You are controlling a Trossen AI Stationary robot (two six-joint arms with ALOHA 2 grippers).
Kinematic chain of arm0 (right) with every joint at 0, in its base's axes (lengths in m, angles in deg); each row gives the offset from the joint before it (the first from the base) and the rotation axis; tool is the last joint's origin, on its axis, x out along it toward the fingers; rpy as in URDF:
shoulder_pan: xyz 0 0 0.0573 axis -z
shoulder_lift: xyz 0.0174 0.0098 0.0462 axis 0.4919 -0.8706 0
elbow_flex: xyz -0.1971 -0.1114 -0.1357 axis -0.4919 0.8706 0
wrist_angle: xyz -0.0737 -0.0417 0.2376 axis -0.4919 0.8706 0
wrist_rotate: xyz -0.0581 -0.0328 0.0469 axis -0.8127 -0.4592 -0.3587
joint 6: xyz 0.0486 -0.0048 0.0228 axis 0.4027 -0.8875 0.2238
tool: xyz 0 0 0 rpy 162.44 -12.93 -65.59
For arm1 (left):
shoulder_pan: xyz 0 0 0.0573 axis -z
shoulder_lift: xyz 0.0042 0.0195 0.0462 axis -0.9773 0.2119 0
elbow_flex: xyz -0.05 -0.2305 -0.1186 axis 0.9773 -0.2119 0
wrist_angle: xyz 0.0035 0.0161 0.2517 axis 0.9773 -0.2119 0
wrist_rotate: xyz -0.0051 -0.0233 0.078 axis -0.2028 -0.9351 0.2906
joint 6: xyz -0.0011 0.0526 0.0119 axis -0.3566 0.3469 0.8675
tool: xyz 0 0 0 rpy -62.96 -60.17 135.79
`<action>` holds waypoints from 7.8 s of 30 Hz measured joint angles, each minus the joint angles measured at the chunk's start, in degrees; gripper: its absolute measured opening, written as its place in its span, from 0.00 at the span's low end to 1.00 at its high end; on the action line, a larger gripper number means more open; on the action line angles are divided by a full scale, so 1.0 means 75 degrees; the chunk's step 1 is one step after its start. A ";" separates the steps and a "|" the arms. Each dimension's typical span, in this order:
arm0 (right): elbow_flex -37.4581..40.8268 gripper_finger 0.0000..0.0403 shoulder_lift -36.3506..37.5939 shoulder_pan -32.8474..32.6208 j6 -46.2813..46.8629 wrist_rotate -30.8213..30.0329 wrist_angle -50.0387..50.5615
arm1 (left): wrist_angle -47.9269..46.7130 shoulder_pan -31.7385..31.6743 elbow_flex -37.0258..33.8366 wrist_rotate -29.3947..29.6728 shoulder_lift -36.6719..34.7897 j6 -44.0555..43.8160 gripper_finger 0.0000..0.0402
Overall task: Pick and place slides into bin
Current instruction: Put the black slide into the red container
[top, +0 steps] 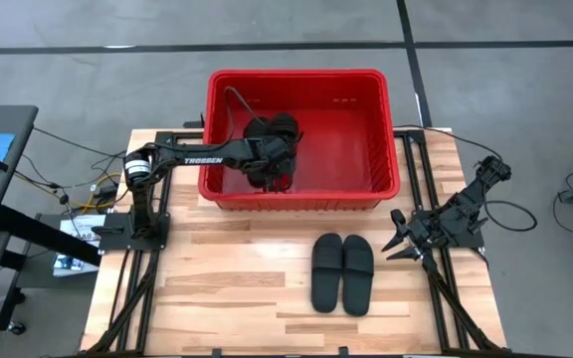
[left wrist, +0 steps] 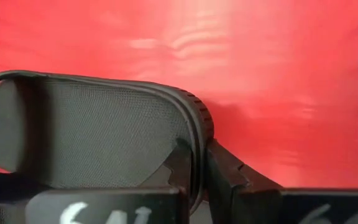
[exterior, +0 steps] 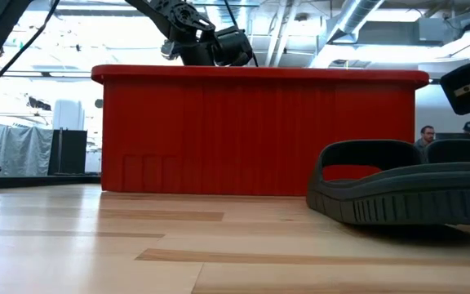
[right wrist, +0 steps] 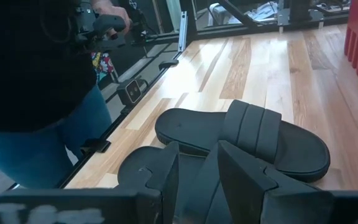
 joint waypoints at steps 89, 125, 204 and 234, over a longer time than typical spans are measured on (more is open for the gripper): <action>-0.0003 0.26 0.0000 0.0000 0.0000 0.0000 0.0000 | -0.4146 -0.0079 0.4336 0.1827 -0.0015 -0.0548 0.44; -0.0003 0.26 -0.0003 0.0000 0.0000 0.0000 0.0000 | -0.3318 0.2693 0.6230 -0.0528 -0.3364 -0.2449 0.44; -0.0006 0.26 -0.0003 0.0000 0.0000 0.0000 0.0041 | 0.4891 0.7041 -1.0949 -0.0856 -1.4384 -0.4528 0.44; -0.0006 0.26 -0.0003 0.0000 0.0000 0.0000 0.0044 | 0.4872 0.7041 -1.0969 -0.0925 -1.4382 -0.4559 0.44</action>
